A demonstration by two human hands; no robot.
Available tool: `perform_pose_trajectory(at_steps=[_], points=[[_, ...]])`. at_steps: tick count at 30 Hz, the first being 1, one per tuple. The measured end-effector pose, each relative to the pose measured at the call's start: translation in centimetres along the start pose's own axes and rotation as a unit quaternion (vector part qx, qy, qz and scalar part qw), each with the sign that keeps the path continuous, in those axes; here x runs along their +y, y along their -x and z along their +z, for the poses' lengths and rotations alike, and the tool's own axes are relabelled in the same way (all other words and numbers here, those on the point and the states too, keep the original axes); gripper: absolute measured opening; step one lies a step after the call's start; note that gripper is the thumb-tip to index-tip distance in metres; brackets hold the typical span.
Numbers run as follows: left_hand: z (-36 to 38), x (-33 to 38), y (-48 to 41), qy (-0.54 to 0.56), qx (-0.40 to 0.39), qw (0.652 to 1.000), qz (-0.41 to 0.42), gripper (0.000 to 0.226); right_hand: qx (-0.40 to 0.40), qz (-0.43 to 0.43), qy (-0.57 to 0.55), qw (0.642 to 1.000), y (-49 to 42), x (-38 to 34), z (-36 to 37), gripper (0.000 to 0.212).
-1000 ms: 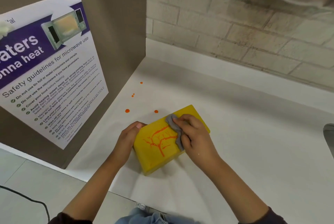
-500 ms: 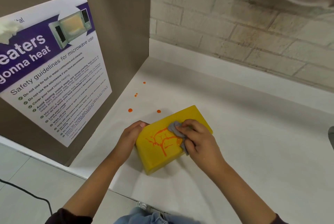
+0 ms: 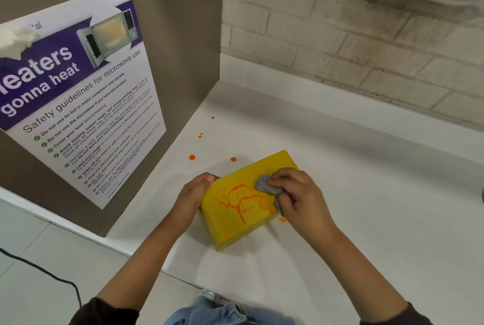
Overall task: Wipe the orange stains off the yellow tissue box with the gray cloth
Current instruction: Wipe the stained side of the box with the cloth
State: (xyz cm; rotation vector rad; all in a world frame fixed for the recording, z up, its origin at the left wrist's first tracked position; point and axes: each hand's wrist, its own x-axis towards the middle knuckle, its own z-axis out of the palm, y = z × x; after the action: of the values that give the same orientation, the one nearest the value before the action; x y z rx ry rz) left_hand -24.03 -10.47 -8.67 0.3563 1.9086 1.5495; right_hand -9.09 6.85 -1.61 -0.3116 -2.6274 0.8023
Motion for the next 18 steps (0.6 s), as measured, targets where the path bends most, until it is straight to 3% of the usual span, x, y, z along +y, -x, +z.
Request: perform_pose_trajectory(at_steps=[4,7,11,18], points=[[0.0,0.2,0.3,0.012,-0.003,1.000,0.005,0.037,0.042,0.045,0.013,0.998,-1.1,-0.8,1.5,0.038],[0.2,0.3,0.1,0.011,0.014,1.000,-0.002,0.044,0.012,0.015,-0.008,1.000,-0.4,-2.4,2.6,0.044],[0.2,0.4,-0.1,0.001,0.021,1.000,-0.014,0.043,-0.047,-0.020,0.002,0.999,0.7,-1.8,1.1,0.036],[0.6,0.0,0.2,0.011,0.018,1.000,-0.004,0.035,0.005,0.037,0.036,0.999,-1.3,-2.2,1.8,0.043]])
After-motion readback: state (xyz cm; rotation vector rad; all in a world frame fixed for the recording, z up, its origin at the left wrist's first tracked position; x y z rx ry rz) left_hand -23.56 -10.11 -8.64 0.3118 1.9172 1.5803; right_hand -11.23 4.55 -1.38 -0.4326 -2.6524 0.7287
